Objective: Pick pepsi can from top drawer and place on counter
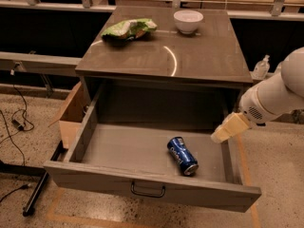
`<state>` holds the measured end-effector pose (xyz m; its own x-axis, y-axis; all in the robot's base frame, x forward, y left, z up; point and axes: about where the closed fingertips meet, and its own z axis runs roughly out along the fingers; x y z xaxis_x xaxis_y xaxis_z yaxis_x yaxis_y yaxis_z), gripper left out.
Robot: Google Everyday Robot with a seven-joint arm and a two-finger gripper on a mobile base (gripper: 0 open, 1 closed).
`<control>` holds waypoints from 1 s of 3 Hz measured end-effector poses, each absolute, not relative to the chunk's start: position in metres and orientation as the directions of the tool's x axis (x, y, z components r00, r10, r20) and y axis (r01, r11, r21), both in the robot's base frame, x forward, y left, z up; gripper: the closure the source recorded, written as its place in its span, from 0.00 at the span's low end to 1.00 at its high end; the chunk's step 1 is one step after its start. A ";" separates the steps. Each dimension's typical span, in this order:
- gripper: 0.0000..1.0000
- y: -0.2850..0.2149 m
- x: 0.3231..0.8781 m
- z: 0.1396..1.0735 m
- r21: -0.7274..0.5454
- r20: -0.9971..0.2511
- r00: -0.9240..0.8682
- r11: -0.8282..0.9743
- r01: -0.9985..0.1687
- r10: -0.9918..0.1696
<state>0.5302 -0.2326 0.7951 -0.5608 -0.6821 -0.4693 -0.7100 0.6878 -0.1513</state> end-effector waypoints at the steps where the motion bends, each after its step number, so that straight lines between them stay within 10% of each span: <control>1: 0.00 -0.223 0.526 0.763 -0.055 -0.456 -0.631 0.728 -0.684 -0.628; 3: 0.00 -0.184 0.515 0.699 0.102 -0.433 -0.722 0.767 -0.633 -0.539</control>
Offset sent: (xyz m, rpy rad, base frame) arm -0.0106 0.0538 -0.1176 0.1946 0.2594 -0.1347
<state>0.5151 -0.1836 0.6992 -0.7225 -0.5386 -0.4334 -0.6331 0.7674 0.1017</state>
